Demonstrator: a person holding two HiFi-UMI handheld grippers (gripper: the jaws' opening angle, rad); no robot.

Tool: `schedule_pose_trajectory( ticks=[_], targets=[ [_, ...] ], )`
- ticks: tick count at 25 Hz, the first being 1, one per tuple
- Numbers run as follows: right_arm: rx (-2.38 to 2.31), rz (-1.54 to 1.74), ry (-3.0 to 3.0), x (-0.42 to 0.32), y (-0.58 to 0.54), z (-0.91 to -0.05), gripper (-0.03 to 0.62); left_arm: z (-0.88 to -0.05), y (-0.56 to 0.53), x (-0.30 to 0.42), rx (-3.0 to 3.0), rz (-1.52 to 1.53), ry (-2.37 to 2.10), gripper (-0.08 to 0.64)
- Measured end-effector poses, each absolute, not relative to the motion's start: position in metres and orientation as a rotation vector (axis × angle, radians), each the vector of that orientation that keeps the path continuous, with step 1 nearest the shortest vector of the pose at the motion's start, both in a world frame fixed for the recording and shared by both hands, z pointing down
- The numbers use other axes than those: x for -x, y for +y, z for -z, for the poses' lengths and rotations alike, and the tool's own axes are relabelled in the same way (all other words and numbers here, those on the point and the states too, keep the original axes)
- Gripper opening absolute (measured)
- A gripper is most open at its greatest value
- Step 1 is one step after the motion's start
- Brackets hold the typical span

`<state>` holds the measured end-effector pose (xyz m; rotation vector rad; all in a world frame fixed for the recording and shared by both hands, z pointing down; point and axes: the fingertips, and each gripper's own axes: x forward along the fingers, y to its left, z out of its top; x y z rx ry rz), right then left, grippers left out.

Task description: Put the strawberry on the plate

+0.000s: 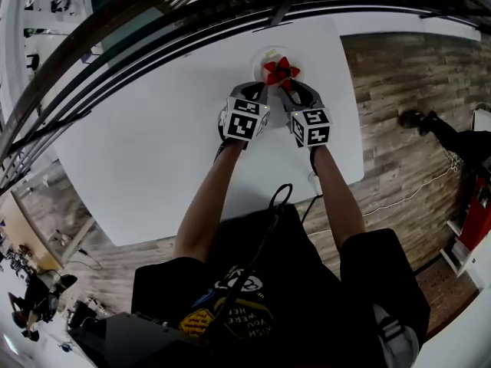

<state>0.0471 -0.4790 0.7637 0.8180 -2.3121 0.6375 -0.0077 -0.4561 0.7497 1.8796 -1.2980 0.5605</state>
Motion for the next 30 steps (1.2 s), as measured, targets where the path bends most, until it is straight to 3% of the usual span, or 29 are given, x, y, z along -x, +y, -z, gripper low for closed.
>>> schedule_pose_trajectory(
  ticks=[11, 14, 19, 30],
  targets=[
    [-0.802, -0.534, -2.269, -0.043, -0.483, -0.781, 0.158, -0.75, -0.45, 0.009, -1.863, -0.578, -1.295, 0.005],
    [-0.798, -0.544, -2.281, -0.045, -0.483, -0.779, 0.202, -0.744, -0.448, 0.008, -1.86, -0.574, -1.304, 0.005],
    [-0.828, -0.518, -2.314, -0.055, -0.482, -0.757, 0.202, -0.729, -0.44, 0.012, -1.861, -0.561, -1.33, 0.005],
    [-1.107, -0.448, -2.463, -0.108, -0.444, -0.629, 0.026, -0.657, -0.409, -0.01, -2.006, -0.509, -1.365, 0.005]
  ],
)
